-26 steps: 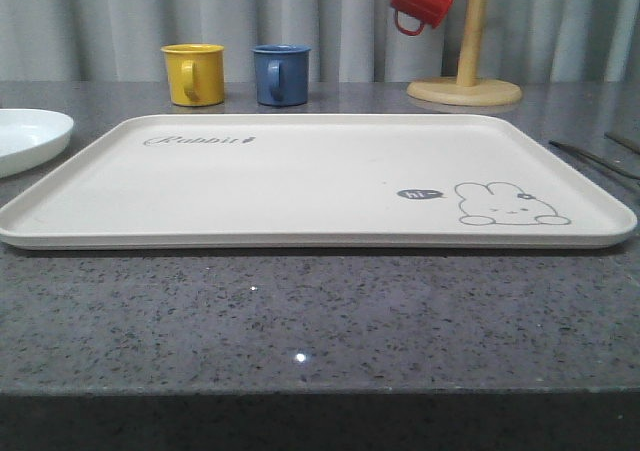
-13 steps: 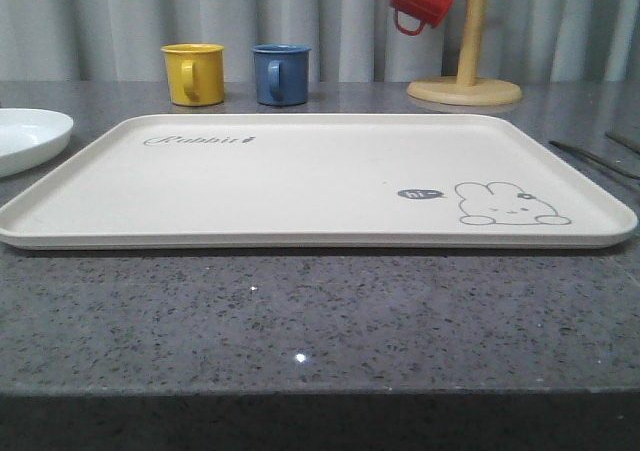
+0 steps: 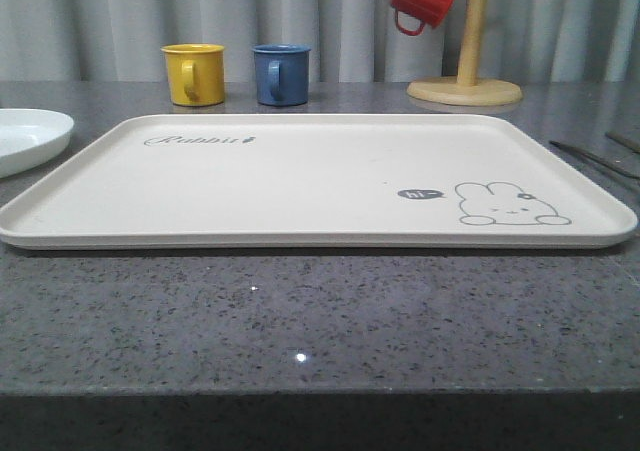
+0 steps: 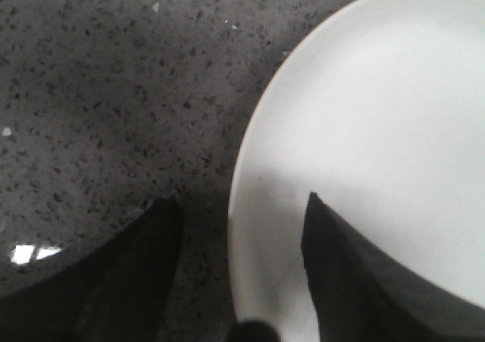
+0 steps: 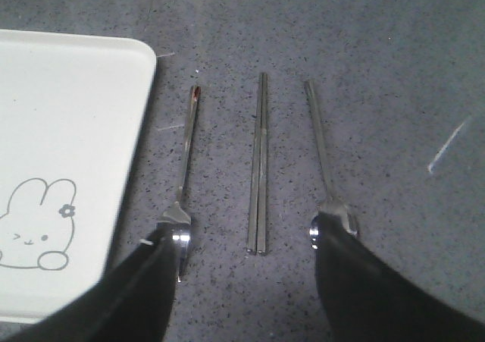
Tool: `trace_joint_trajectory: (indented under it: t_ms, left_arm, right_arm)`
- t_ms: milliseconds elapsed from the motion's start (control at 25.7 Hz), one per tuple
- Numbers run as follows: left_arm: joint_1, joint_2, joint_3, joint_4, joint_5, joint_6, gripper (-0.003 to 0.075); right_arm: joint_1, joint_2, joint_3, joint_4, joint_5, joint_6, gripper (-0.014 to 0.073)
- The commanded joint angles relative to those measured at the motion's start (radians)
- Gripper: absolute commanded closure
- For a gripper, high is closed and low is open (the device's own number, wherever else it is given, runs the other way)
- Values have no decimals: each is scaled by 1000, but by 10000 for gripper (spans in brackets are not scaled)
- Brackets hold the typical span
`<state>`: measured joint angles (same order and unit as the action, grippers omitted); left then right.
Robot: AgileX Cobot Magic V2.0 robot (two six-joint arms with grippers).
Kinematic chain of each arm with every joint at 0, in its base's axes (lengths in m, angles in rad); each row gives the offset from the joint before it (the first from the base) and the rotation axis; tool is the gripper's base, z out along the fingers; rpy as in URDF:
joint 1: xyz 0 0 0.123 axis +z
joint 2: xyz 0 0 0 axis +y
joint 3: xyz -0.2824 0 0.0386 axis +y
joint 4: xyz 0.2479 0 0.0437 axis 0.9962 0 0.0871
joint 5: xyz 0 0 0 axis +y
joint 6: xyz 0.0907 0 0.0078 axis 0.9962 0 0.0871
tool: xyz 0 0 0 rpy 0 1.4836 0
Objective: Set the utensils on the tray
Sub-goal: 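Grasp the rim of the white plate with the left gripper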
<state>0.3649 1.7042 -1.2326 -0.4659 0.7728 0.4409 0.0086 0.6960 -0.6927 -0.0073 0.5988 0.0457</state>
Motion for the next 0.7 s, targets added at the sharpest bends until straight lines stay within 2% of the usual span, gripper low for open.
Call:
trace_joint_trajectory:
  t_ms: [0, 194, 272, 428, 506, 661]
  left_arm:
    - [-4, -26, -28, -31, -19, 0, 399]
    - [-4, -26, -28, -31, -17, 0, 666]
    - [-4, -26, -30, -31, -13, 0, 737]
    - [-4, -53, -74, -46, 60, 2, 738]
    - [-18, -74, -112, -92, 110, 52, 738]
    - [-103, -109, -167, -189, 189, 136, 738]
  right_arm:
    - [1, 2, -27, -14, -65, -7, 149]
    - [1, 2, -27, -14, -65, -7, 149]
    - [1, 2, -27, -14, -65, -7, 149]
    - [1, 2, -27, -14, -65, -7, 149]
    - [1, 2, -27, -14, -65, -7, 149]
    - [1, 2, -27, -14, -65, -7, 149]
